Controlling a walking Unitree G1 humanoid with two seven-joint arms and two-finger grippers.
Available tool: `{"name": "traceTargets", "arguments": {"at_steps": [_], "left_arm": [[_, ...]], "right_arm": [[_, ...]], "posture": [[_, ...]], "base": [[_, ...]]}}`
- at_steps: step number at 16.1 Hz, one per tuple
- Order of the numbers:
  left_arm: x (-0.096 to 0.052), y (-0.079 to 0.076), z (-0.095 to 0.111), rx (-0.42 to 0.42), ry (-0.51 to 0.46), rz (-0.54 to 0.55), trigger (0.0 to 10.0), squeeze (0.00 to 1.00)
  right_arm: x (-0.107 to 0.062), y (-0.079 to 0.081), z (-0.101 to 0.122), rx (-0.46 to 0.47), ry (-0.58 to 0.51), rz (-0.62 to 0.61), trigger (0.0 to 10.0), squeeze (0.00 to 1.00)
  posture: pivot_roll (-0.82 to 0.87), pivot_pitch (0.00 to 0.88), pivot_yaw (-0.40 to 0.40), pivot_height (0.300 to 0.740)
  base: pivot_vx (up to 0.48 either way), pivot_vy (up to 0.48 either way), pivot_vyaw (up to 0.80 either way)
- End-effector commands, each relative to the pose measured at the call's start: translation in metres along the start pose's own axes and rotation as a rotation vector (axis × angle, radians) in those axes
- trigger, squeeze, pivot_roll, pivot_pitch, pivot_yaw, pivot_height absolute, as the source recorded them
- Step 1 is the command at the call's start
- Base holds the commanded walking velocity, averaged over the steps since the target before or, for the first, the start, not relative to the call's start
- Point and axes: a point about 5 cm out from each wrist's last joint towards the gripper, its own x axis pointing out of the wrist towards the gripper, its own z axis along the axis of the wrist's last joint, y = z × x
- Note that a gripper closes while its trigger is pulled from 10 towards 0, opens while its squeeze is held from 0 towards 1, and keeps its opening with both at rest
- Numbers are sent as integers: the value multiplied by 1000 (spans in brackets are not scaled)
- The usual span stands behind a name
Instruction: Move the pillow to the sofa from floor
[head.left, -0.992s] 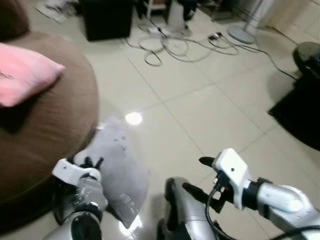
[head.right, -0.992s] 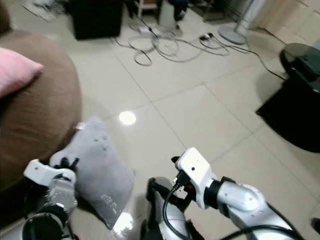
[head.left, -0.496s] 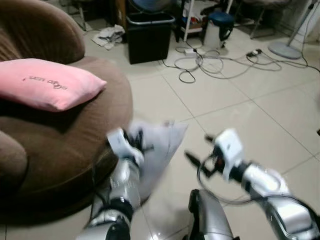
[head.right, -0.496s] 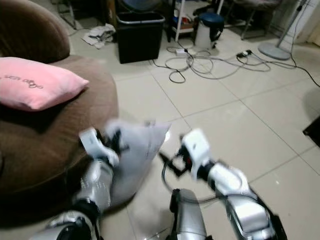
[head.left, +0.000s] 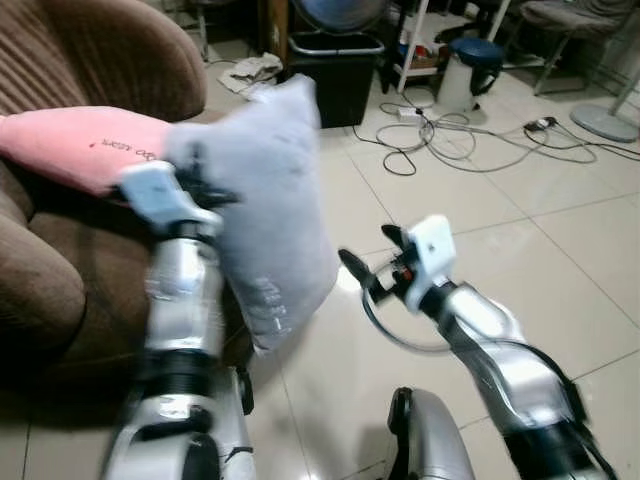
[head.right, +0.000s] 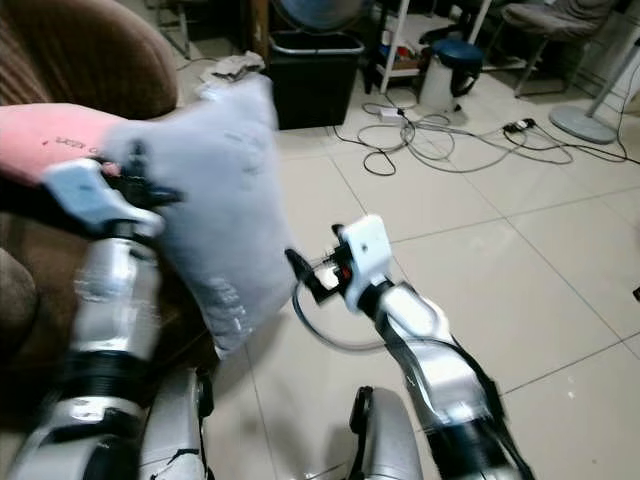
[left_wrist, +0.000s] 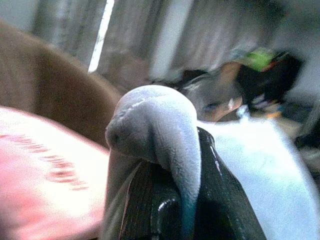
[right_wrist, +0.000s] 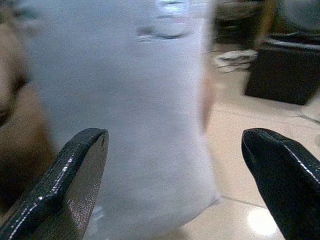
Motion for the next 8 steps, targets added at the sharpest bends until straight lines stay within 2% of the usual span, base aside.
{"name": "traceTargets", "arguments": {"at_steps": [1,3,4,6,7,8], "left_arm": [[9,-3,15,23,-29,-3,10000,0],[12,1,18,32,35,-22,10000,0],[7,-2,18,83,48,-86,10000,0],[-3,-8,15,144,58,-146,10000,0],[-12,-13,15,186,39,-215,10000,0],[-16,-16,15,190,46,-246,10000,0]], "right_arm": [[0,-12,1,-28,-2,-91,10000,0],[-1,-22,-3,-76,9,-195,10000,0],[-5,-27,-5,-76,12,-238,10000,0],[-8,-32,-3,-38,-7,-262,10000,0],[-9,-34,3,-7,-55,-266,10000,0],[-8,-35,5,-9,-65,-270,10000,0]], "posture": [[185,0,-50,533],[145,0,-14,533],[138,0,-12,533],[120,0,-6,533],[117,0,-3,533],[114,0,-1,538]], "base": [[0,0,0],[0,0,0],[0,0,0],[0,0,0],[0,0,0],[0,0,0]]}}
